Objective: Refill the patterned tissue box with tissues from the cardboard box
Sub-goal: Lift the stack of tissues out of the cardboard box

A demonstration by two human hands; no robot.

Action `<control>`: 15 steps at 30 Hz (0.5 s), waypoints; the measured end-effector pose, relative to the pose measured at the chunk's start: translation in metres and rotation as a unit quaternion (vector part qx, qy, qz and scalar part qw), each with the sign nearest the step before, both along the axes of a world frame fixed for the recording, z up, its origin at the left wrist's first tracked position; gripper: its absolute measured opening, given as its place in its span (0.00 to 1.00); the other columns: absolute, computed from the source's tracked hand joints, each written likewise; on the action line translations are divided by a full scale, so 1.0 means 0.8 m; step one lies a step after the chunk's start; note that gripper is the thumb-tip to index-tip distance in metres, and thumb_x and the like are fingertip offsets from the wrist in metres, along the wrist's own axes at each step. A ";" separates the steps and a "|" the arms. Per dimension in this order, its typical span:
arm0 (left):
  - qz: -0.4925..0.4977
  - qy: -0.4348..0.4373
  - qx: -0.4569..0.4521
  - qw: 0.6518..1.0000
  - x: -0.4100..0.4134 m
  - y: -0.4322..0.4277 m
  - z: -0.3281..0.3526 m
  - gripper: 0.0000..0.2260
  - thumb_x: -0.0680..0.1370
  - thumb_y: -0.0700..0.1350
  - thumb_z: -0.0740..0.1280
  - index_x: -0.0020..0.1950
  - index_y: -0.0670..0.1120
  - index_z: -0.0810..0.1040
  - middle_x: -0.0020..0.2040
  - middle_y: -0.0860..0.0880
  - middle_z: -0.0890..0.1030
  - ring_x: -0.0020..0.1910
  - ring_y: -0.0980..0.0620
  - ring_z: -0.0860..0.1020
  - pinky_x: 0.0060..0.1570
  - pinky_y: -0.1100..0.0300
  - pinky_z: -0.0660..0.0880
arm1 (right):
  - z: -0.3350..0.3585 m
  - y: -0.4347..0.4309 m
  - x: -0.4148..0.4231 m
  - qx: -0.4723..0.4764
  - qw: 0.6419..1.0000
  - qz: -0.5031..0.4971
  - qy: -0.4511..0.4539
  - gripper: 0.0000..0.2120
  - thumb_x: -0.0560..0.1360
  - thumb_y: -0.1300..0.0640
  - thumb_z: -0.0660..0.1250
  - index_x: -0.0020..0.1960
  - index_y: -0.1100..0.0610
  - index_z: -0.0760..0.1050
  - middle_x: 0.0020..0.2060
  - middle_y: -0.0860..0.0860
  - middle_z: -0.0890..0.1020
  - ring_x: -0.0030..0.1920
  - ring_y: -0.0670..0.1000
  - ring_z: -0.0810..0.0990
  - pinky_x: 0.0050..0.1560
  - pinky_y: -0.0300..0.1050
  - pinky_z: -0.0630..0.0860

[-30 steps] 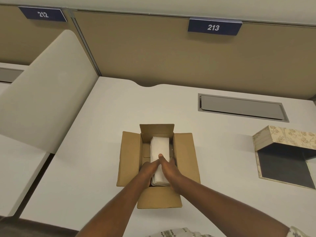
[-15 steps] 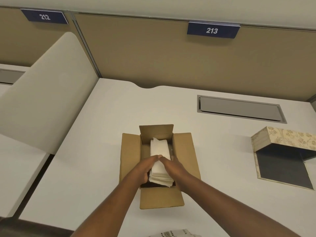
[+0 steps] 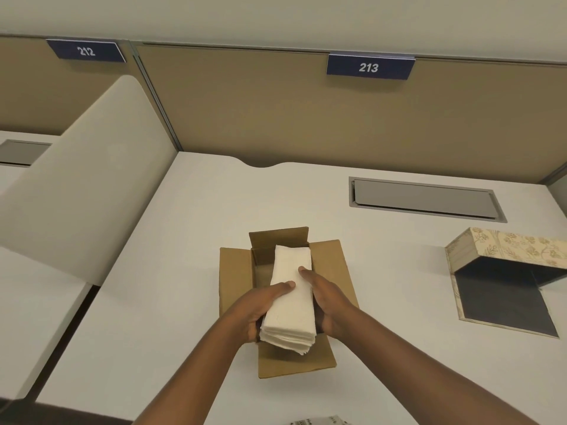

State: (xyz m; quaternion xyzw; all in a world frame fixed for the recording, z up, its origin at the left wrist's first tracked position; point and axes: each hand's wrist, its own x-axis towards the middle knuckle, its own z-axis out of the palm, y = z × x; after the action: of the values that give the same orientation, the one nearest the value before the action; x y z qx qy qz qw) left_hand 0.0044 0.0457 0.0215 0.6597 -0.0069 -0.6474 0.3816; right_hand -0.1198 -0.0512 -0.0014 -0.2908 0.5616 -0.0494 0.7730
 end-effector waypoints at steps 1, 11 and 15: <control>-0.007 -0.008 -0.009 1.000 -0.002 0.001 0.004 0.21 0.71 0.55 0.78 0.58 0.45 0.79 0.49 0.40 0.87 0.52 0.38 0.85 0.61 0.39 0.78 | 0.002 -0.001 -0.002 0.003 1.000 -0.008 -0.011 0.23 0.73 0.42 0.72 0.63 0.54 0.76 0.53 0.59 0.86 0.52 0.63 0.85 0.56 0.65 0.80; -0.118 -0.081 -0.094 0.985 -0.037 0.006 0.056 0.29 0.66 0.59 0.79 0.63 0.49 0.77 0.52 0.48 0.87 0.53 0.46 0.86 0.60 0.46 0.80 | 0.038 -0.035 -0.041 -0.067 0.984 -0.129 -0.107 0.26 0.72 0.50 0.76 0.66 0.59 0.75 0.55 0.59 0.85 0.55 0.62 0.84 0.56 0.62 0.81; -0.098 -0.080 -0.115 0.985 -0.048 0.005 0.071 0.24 0.69 0.52 0.79 0.62 0.47 0.77 0.50 0.47 0.88 0.50 0.46 0.86 0.53 0.50 0.81 | 0.058 -0.054 -0.074 -0.096 0.972 -0.166 -0.133 0.26 0.73 0.53 0.75 0.67 0.60 0.74 0.58 0.59 0.83 0.59 0.61 0.82 0.58 0.59 0.80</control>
State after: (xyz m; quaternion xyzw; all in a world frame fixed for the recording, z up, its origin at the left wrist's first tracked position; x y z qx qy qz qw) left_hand -0.0344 0.0495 0.0779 0.6575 -0.1758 -0.6216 0.3878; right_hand -0.1792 -0.0946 0.0450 -0.2572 0.4867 -0.2692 0.7902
